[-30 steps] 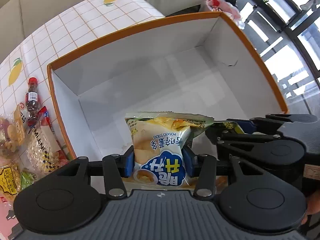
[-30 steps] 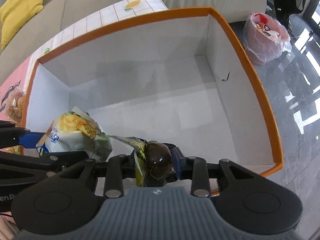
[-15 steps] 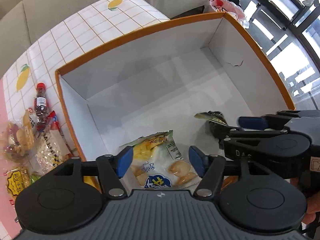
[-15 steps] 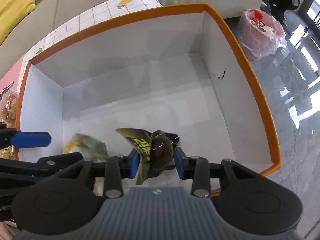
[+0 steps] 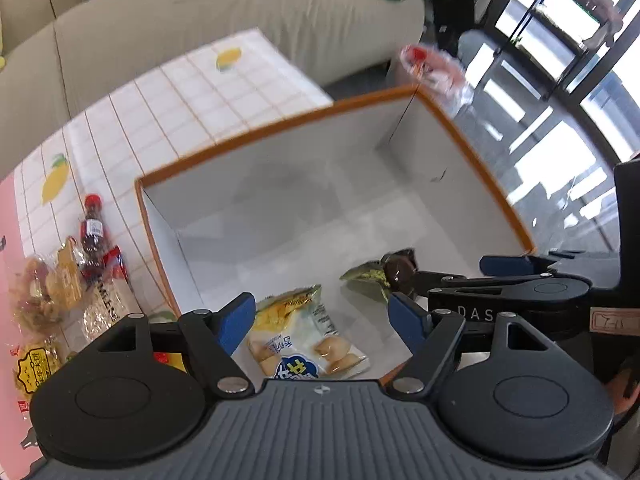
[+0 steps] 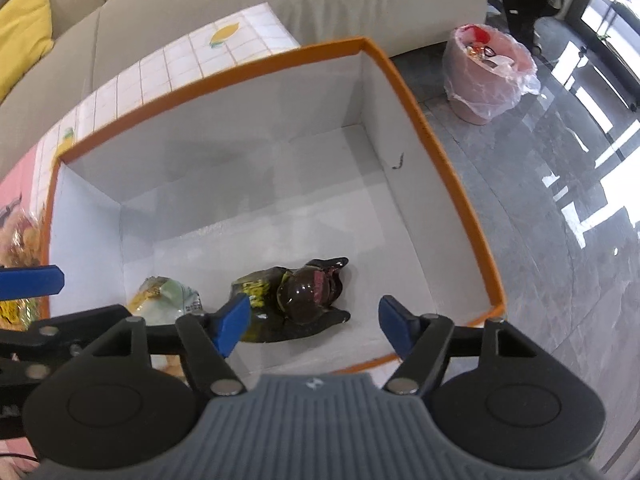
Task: Organize snacks
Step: 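Withdraw both tools from the box back toward the snack pile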
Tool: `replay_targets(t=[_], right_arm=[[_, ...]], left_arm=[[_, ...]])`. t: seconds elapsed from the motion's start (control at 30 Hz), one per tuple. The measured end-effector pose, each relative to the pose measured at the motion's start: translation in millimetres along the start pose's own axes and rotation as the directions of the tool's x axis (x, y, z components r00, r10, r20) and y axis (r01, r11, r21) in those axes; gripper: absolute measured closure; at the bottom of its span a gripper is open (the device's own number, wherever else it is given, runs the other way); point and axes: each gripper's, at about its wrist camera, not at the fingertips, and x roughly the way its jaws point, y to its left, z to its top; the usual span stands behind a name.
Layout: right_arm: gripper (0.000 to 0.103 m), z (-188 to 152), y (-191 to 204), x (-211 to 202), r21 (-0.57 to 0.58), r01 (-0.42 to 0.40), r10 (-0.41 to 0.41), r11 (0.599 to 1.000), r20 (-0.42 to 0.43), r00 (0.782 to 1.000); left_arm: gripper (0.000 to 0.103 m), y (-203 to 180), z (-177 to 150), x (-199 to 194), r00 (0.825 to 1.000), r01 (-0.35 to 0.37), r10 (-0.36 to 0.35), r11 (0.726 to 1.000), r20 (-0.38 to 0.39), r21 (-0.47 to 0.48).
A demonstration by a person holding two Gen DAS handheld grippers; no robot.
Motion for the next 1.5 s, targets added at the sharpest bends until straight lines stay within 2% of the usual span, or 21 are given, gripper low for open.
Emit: replay_targets(t=[0.17,0.3,0.5,0.67,0.83,1.03,1.1,1.23,1.33,1.4,1.5], right_arm=[[0.029,-11,0,-30,0.063,-0.036,0.031,0.997,0.083,0.996],[0.028,-23,7,-55,0.087,-0.067,0.049,0.994,0.190,0.981],[0.023,-48,24,-94,0.113,-0.088,0.041,0.990,0.361,0.932],[0.019,-74,51,-117,0.067,-0.081,0.041,0.994,0.466,0.884],[0.017,-103,87,-124,-0.040,-0.094,0.102,0.995,0.510,0.854],[0.017,-134,132,-116,-0.193,-0.106,0.189,0.975,0.487,0.852],[0.017,-142,145,-113,-0.242,-0.108,0.216,0.964,0.481,0.850],[0.018,-163,170,-108,-0.342,-0.077,0.243,0.937,0.475,0.846],[0.018,-177,188,-101,-0.410,-0.046,0.248,0.911,0.456,0.855],[0.019,-184,197,-93,-0.442,-0.035,0.243,0.897,0.425,0.872],[0.028,-193,209,-80,-0.479,-0.029,0.235,0.878,0.376,0.897]], left_arm=[[0.014,1,-11,-34,0.993,-0.008,0.006,1.000,0.119,0.018],[0.014,2,-23,-66,0.975,-0.054,0.046,0.998,0.219,0.032],[0.014,7,-47,-108,0.934,-0.075,0.060,0.997,0.354,0.030],[0.014,22,-72,-132,0.913,-0.077,0.072,0.997,0.401,-0.004],[0.014,45,-99,-145,0.907,-0.117,0.126,0.992,0.402,-0.047],[0.014,80,-136,-149,0.913,-0.187,0.219,0.974,0.344,-0.124],[0.014,93,-149,-148,0.918,-0.193,0.232,0.970,0.322,-0.149],[0.014,117,-176,-140,0.940,-0.181,0.228,0.964,0.254,-0.194],[0.014,135,-194,-128,0.958,-0.168,0.217,0.955,0.189,-0.245],[0.014,146,-209,-120,0.968,-0.151,0.199,0.950,0.155,-0.272],[0.014,161,-225,-110,0.973,-0.150,0.197,0.937,0.122,-0.316]])
